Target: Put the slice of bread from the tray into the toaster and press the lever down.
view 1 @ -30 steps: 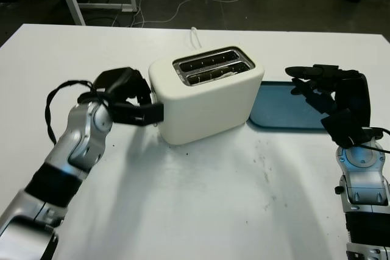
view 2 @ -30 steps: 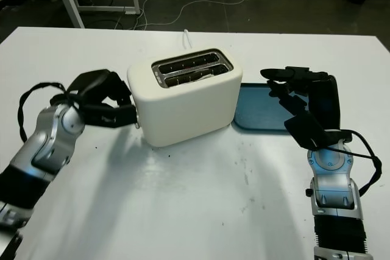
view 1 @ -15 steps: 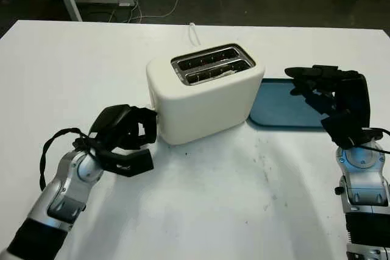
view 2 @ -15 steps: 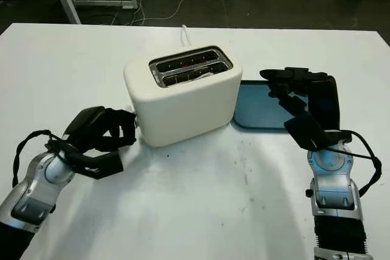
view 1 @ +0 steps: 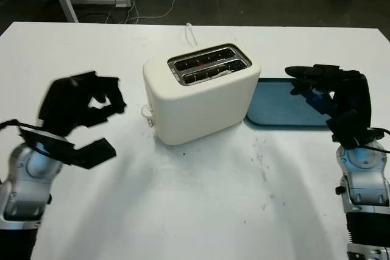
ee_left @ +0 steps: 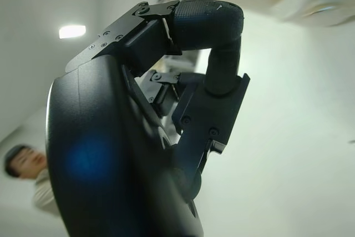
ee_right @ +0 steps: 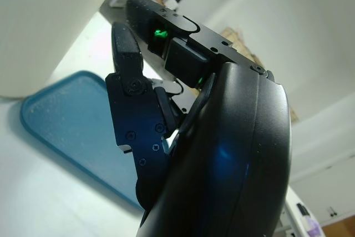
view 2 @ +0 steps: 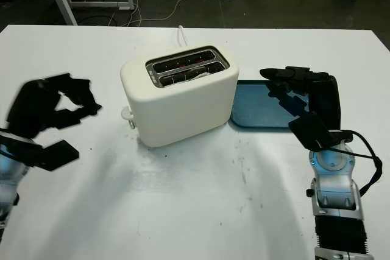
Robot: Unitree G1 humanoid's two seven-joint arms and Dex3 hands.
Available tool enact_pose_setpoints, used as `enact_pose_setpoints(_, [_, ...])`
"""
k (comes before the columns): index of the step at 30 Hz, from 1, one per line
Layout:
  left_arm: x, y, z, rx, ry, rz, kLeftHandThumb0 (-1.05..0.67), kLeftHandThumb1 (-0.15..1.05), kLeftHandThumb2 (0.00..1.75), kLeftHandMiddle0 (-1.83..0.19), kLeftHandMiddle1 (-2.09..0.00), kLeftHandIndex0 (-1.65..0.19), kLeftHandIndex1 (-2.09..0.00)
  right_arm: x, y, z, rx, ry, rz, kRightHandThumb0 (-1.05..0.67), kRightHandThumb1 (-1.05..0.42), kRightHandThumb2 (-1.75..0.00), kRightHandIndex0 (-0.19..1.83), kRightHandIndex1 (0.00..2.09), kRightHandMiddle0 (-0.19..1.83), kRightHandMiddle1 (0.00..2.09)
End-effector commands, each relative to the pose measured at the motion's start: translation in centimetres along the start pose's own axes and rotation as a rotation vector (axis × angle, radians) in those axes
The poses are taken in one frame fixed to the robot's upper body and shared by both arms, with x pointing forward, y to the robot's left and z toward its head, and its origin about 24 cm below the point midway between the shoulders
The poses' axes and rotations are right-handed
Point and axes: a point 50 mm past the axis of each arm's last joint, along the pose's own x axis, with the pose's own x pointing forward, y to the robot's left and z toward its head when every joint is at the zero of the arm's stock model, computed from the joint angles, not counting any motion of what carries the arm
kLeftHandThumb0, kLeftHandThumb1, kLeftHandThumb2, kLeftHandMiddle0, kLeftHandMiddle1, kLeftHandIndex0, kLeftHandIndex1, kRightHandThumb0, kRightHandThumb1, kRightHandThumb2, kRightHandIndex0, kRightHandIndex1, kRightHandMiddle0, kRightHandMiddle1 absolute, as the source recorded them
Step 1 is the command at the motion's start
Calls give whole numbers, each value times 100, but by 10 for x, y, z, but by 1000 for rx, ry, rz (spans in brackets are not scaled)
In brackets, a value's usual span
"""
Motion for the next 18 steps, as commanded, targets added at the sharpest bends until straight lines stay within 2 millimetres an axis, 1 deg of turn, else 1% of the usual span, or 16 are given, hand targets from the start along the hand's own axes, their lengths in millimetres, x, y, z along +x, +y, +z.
enact_pose_setpoints(1, [-1, 11, -2, 54, 18, 11, -49, 90, 1, -63, -131, -71, -74, 3, -9, 0, 0, 26, 15, -43, -91, 0, 83, 80, 99, 0])
enact_pose_setpoints(2, [1, 15, -3, 75, 26, 8, -49, 89, 0, -63, -128, -73, -70, 4, -12, 1, -20, 37, 35, -45, -90, 0, 86, 70, 98, 0])
enact_pose_setpoints(4, [5, 22, -5, 117, 38, -5, -51, 87, 0, -66, -118, -78, -58, 7, -18, 3, -58, 49, 67, -48, -89, 0, 93, 42, 93, 0])
enact_pose_setpoints(7, [16, 29, -9, 169, 40, -42, -53, 85, 0, -70, -103, -88, -35, 14, -28, 9, -134, 75, 98, -50, -86, 0, 95, 28, 89, 0])
enact_pose_setpoints(8, [19, 30, -10, 180, 39, -54, -53, 85, 0, -72, -97, -91, -28, 17, -31, 11, -158, 83, 102, -50, -85, 0, 95, 25, 89, 0])
enact_pose_setpoints(11, [31, 28, -10, 198, 31, -115, -55, 84, 0, -71, -89, -93, -20, 26, -40, 17, -213, 74, 99, -48, -82, 0, 99, 17, 92, 1])
enact_pose_setpoints(14, [41, 25, -8, 229, 26, -188, -56, 85, 1, -69, -87, -91, -16, 34, -45, 20, -233, 76, 92, -44, -80, 0, 102, 13, 93, 1])
enact_pose_setpoints(18, [53, 22, -6, 284, 10, -267, -55, 83, 0, -73, -88, -97, -17, 44, -50, 19, -288, 86, 101, -44, -79, 0, 105, 10, 96, 2])
